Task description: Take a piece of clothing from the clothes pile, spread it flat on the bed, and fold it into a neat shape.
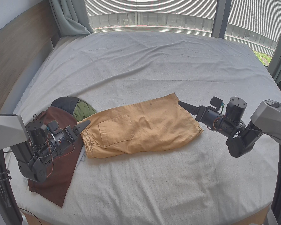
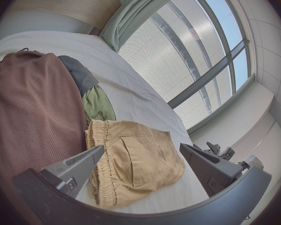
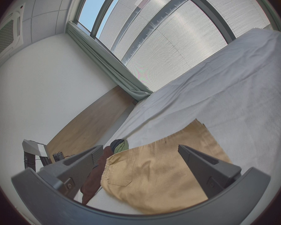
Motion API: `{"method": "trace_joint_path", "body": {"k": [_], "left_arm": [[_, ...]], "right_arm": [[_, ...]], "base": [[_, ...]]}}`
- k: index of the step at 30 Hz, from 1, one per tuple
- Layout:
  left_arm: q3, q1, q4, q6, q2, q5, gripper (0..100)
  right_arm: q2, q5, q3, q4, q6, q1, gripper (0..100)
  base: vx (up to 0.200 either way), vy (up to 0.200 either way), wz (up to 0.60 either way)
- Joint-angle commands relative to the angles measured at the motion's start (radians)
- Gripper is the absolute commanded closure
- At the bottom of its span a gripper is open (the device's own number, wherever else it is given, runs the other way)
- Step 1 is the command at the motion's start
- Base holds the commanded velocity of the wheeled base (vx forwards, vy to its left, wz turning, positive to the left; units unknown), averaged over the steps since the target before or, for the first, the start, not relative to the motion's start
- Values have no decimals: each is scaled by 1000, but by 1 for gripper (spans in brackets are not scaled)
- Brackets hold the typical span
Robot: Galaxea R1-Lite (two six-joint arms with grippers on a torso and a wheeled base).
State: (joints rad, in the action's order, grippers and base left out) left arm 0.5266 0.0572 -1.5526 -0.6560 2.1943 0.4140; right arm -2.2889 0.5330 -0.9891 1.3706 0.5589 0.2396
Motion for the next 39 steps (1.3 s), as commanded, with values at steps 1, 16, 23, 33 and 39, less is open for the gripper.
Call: {"method": "trace_joint_path", "body": {"k": [1, 16, 23, 33, 39], "left_arm": [[-27, 12, -3, 49, -19, -1, 0], [-66, 16, -3, 223, -34, -1, 0], [-73, 15, -3, 253, -37, -3, 0], [-99, -5, -3, 490, -62, -23, 0], [-96, -27, -4, 550, -59, -20, 0]], "right_arm": [[13, -7, 175, 130, 64, 6, 0], [3, -10, 267, 169, 81, 33, 0], [5, -10, 291, 169, 79, 52, 0], [-7, -10, 325, 169, 75, 87, 0], [-11, -8, 348, 169, 53, 101, 0]], "base": [[0, 0, 0], [0, 0, 0], [0, 0, 0], [0, 0, 0], [0, 0, 0]]}}
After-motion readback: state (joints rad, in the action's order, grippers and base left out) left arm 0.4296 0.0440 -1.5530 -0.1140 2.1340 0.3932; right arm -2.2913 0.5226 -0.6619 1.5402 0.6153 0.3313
